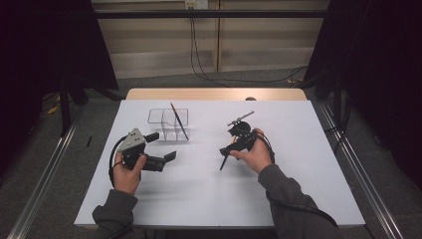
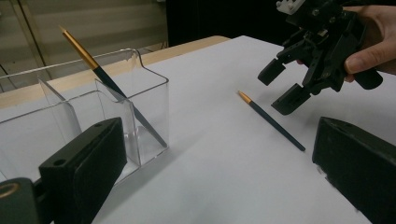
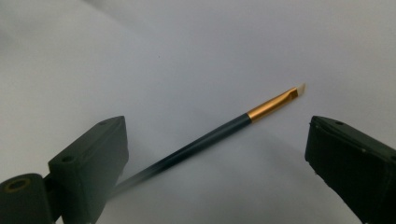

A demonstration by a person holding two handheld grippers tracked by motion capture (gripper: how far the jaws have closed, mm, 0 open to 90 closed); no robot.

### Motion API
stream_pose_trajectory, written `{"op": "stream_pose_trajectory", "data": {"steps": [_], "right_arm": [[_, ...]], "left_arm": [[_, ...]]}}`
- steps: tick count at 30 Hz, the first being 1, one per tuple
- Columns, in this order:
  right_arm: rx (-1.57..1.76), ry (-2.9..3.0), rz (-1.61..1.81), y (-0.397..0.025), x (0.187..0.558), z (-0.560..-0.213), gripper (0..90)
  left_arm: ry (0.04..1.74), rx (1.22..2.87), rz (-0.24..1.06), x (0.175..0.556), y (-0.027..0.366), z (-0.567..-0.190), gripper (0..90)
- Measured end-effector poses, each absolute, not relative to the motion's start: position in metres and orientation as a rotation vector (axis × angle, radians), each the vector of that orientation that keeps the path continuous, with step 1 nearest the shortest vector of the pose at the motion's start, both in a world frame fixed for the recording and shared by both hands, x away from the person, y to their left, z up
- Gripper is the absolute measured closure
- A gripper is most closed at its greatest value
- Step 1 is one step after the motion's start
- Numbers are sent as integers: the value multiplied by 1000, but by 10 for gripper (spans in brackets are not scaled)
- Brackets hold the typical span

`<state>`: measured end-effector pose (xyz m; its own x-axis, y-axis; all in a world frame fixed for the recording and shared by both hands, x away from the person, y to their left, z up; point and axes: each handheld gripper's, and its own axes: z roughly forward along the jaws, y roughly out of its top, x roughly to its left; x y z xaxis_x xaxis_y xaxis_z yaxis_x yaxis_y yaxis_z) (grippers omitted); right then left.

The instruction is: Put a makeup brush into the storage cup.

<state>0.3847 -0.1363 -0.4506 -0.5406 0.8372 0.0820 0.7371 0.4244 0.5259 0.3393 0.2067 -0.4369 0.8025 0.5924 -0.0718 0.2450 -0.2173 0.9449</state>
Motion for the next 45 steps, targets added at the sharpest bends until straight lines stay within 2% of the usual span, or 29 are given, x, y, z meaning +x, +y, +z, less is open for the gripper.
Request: {"op": "stream_pose_trajectory", "data": {"steps": [45], "right_arm": [[1495,2579,510,-120,389,-453,81]], "left_arm": [[645,1810,380,339,208,-437,28]]}}
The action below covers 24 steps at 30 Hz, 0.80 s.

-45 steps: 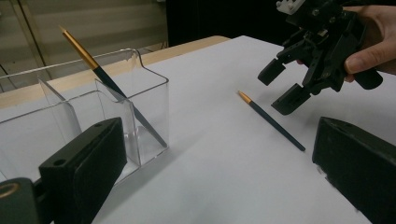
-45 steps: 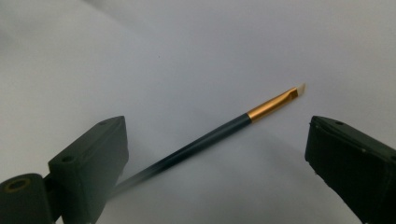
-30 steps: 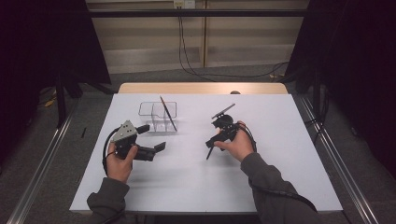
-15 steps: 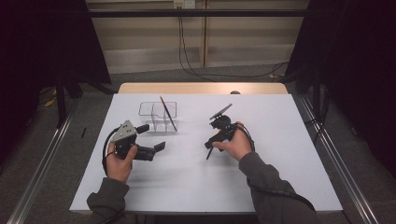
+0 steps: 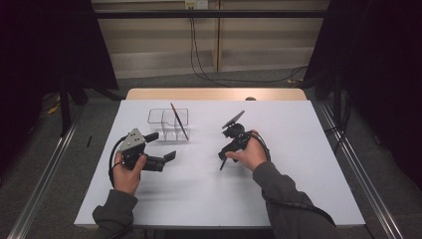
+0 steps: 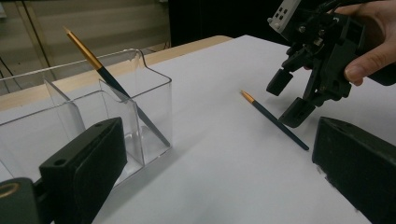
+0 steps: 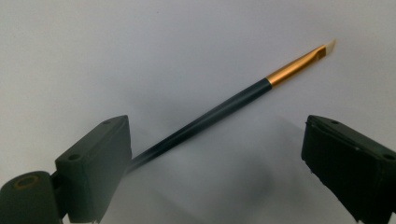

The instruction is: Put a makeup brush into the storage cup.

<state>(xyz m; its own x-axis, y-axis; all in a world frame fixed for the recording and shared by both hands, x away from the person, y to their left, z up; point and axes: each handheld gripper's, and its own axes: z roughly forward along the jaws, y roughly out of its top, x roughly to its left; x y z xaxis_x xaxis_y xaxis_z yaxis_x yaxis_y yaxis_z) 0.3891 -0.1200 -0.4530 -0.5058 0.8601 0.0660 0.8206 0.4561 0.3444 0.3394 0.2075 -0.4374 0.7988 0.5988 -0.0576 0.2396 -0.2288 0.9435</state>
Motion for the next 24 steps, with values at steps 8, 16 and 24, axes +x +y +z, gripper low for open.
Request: {"op": "stream_pose_trajectory", "data": {"steps": [8,16,24], "right_arm": [[1496,2603,473,-116,389,-454,87],[1500,2626,420,-110,388,-457,104],[1503,2619,446,-110,387,-459,144]], "left_arm": [[647,1811,380,339,207,-438,28],[631,1813,370,340,208,-437,28],[650,1814,389,339,207,-437,28]]}}
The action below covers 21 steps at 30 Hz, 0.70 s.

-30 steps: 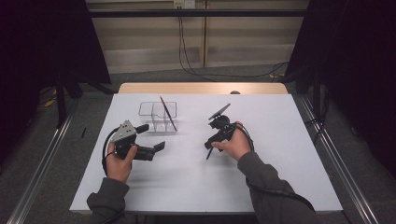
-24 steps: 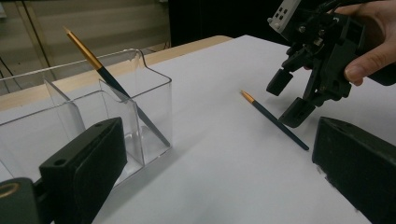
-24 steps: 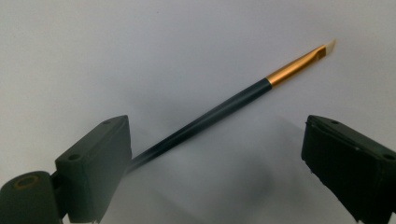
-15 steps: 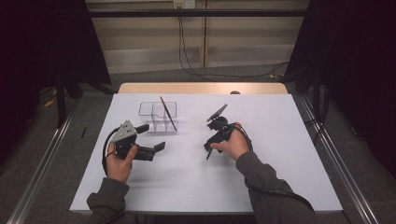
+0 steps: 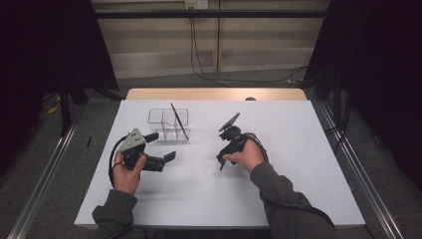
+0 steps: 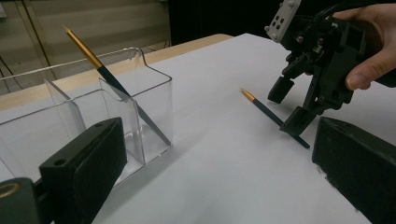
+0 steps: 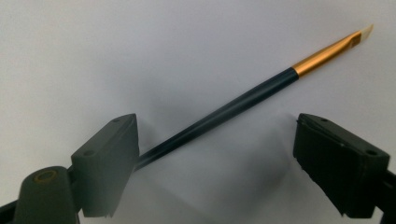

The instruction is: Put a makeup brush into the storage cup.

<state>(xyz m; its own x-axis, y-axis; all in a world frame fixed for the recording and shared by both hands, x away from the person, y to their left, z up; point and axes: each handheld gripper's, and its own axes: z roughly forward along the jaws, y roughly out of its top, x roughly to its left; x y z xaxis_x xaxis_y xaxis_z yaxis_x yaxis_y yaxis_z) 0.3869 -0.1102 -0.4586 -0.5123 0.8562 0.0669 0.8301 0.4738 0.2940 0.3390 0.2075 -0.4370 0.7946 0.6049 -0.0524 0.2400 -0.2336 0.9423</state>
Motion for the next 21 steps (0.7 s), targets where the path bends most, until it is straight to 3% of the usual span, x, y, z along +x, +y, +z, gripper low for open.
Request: {"op": "stream_pose_trajectory", "data": {"steps": [21], "right_arm": [[1447,2614,413,-114,386,-458,309]], "left_arm": [[632,1817,374,340,209,-437,28]]}}
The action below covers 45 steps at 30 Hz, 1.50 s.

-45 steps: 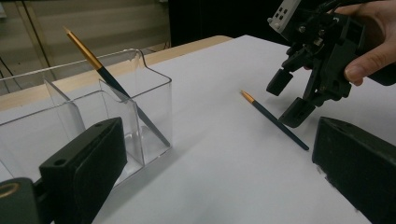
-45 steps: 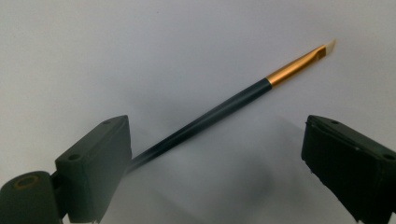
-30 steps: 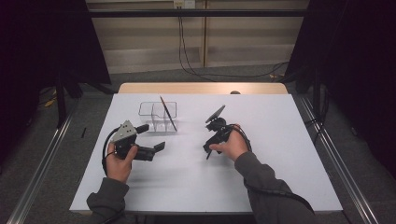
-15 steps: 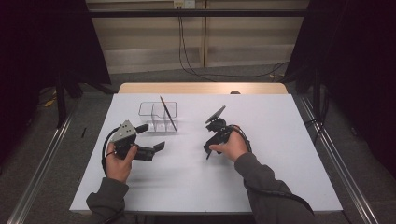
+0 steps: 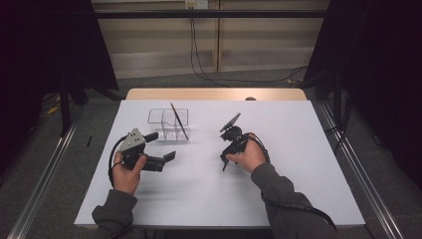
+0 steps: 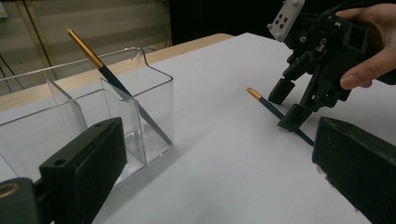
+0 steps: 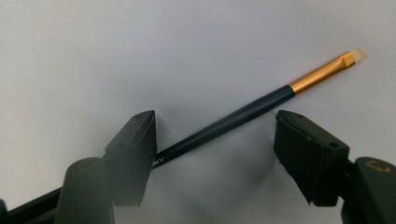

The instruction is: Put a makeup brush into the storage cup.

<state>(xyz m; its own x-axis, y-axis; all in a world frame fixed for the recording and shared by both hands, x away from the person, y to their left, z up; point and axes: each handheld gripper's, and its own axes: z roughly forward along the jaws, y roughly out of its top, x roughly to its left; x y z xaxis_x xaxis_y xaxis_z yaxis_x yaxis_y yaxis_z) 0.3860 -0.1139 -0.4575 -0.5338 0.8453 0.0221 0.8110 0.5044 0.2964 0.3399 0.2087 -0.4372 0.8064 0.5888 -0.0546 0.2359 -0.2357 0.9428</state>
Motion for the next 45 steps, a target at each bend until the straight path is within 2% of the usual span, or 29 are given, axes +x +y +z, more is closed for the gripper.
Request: {"op": "stream_pose_trajectory", "data": {"steps": [6,22,29,40,45], "right_arm": [[1410,2635,416,-118,386,-455,428],[1408,2655,431,-129,383,-453,645],[1419,2667,408,-133,382,-452,697],[1451,2685,393,-141,379,-451,707],[1470,2678,380,-145,379,-451,819]], "left_arm": [[644,1815,384,340,208,-437,28],[645,1817,390,339,208,-437,28],[643,1824,393,339,207,-437,28],[645,1822,395,339,205,-437,28],[638,1822,389,339,205,-438,28]]}}
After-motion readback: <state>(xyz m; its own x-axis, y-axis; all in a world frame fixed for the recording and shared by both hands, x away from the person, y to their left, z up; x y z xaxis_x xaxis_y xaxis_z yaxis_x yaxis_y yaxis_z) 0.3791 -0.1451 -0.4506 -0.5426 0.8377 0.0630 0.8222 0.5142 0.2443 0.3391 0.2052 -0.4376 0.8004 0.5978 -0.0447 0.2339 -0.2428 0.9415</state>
